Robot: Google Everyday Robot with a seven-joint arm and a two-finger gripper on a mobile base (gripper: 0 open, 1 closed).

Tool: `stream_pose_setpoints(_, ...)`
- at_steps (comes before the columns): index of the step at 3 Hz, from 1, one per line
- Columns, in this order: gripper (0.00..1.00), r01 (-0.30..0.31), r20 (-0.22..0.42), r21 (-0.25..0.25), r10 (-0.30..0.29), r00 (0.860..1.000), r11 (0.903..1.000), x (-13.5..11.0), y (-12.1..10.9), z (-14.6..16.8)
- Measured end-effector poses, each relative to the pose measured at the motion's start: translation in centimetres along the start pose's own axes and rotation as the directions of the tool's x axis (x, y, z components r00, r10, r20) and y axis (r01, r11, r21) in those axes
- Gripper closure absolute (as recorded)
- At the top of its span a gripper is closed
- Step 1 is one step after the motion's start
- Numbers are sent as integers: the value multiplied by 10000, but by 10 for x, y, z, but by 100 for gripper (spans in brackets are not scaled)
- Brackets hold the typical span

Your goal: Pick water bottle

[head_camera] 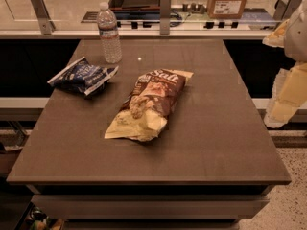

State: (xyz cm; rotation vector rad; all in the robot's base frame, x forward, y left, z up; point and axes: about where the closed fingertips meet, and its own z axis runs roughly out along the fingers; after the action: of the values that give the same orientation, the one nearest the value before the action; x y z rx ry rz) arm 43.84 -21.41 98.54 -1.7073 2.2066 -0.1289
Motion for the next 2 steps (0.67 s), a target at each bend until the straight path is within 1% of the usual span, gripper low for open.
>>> stream_pose_setpoints(1, 0, 0, 0, 0, 0, 10000, 10000, 0, 0, 0)
stream_pose_setpoints(2, 0, -148, 316, 141, 144, 9994, 9998, -5, -6, -2)
